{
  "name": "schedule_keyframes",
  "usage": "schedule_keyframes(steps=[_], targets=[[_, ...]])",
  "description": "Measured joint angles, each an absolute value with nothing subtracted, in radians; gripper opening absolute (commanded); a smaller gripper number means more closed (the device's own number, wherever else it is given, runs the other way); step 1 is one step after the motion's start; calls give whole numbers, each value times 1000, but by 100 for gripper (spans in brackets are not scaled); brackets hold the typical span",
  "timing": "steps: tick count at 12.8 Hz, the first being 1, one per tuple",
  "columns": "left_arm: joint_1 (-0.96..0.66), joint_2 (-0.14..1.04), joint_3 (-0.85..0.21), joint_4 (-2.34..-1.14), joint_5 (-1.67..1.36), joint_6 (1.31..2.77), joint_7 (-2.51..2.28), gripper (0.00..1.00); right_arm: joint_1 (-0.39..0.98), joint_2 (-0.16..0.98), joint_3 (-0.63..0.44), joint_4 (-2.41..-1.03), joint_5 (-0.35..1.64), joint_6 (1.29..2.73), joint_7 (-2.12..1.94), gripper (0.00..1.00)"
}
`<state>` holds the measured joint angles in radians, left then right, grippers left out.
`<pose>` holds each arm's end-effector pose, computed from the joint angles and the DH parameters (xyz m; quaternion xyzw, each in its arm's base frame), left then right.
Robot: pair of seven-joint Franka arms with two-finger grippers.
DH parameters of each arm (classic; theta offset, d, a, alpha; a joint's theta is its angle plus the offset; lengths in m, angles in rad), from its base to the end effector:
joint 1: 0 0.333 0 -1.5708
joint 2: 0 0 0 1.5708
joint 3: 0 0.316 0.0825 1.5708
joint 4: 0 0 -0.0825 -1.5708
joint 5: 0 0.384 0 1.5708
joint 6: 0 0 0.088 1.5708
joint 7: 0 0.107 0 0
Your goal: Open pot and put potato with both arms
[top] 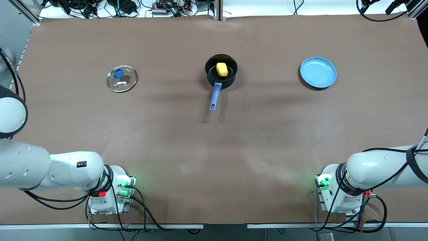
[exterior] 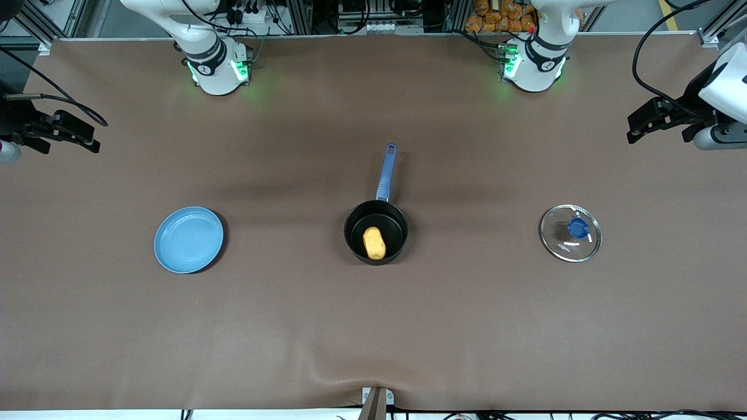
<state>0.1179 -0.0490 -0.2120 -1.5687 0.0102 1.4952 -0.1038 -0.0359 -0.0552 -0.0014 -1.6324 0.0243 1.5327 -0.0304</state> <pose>0.5294 -0.0519 0.6450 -0.9999 -0.0054 0.0117 0.0115 0.5323 -0.0172 0.6223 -0.9997 0.0033 0.0218 0.0129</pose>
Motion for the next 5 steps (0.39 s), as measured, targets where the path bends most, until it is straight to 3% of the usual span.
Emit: schedule_keyframes(steps=[5], targets=[[118,-49,-213,-1568,10,1488,-104,100,-31,-54,1,-1632,24,1534,-31,100]])
